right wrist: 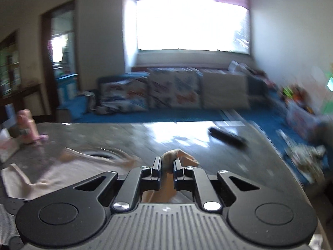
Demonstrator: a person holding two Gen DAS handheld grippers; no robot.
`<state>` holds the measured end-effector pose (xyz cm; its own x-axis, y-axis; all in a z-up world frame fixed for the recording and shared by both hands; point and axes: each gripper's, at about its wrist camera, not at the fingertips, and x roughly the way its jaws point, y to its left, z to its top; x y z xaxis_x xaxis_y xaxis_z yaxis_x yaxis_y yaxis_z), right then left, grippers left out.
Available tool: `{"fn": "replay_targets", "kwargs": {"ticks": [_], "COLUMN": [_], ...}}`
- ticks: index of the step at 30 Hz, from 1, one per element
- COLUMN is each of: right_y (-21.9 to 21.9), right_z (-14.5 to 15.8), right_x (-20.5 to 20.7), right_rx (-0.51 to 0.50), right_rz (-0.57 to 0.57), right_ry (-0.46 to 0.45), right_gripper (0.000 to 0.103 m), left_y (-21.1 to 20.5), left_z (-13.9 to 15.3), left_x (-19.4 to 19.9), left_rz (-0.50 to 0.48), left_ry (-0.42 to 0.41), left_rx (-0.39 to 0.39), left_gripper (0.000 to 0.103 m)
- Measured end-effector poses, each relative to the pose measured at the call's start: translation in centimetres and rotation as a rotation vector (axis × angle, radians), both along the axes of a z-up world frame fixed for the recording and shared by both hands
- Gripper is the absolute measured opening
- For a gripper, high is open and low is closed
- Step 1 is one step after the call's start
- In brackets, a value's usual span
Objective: Fold clothes
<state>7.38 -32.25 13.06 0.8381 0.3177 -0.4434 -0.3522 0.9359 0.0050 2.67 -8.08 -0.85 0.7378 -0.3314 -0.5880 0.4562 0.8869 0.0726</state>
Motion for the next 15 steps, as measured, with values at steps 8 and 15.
{"fn": "replay_targets", "kwargs": {"ticks": [8,15], "right_y": [11.4,18.3], "right_z": [-0.2,-4.1], "right_x": [-0.6,-2.2], "right_rx": [-0.058,-0.048], "right_rz": [0.303,0.528], "right_ry": [-0.022,0.09], "right_gripper": [0.01,0.015], "left_y": [7.4,11.6], "left_z": [0.4,-0.5], "left_x": [-2.7,-4.5], "left_rz": [0.174,0.311], "left_ry": [-0.006,0.03], "left_rx": [-0.025,-0.036], "left_gripper": [0.051,0.051]}}
